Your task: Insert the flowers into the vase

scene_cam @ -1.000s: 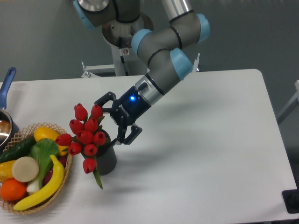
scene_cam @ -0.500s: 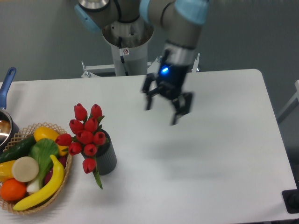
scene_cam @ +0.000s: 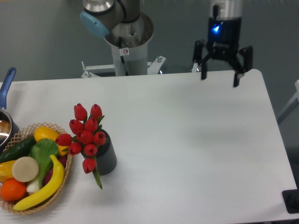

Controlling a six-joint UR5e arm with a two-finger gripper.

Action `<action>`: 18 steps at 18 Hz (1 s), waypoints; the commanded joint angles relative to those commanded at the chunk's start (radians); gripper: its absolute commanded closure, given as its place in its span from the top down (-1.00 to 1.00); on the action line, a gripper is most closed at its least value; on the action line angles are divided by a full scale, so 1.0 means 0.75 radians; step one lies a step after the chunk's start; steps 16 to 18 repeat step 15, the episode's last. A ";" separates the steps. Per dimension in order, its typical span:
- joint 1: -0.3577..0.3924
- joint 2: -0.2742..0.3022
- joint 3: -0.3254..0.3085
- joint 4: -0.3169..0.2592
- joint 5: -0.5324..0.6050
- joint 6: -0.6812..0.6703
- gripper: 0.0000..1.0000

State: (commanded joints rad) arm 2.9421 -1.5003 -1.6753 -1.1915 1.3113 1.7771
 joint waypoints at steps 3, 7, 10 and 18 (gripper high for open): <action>0.084 0.020 0.004 -0.068 0.000 0.164 1.00; 0.182 0.039 0.004 -0.146 0.000 0.383 1.00; 0.188 0.041 0.002 -0.148 0.000 0.404 1.00; 0.190 0.047 -0.004 -0.152 -0.002 0.404 1.00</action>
